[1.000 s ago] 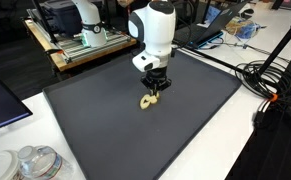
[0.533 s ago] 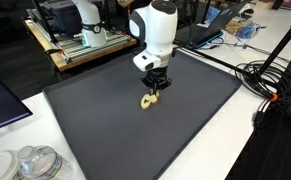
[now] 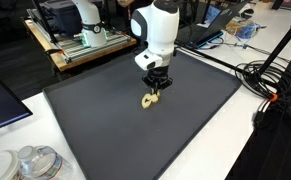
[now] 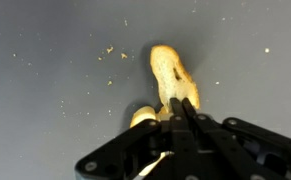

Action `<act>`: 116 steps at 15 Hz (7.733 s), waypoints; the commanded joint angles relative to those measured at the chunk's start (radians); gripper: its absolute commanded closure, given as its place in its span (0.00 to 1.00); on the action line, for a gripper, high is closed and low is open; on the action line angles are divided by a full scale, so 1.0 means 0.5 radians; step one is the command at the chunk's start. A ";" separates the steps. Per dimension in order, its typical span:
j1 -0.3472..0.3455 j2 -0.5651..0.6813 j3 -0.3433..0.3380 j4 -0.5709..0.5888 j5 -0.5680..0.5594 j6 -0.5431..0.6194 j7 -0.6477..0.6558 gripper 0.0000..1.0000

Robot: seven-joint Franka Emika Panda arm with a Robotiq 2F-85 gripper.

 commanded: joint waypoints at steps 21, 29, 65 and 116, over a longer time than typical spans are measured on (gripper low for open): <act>0.062 -0.088 -0.054 -0.065 -0.029 -0.004 0.046 0.29; 0.264 -0.144 -0.187 -0.071 -0.269 0.006 0.245 0.00; 0.757 0.129 -0.122 0.455 -1.362 -0.855 2.898 0.00; -0.742 0.481 0.164 1.203 0.720 -1.337 -0.917 0.00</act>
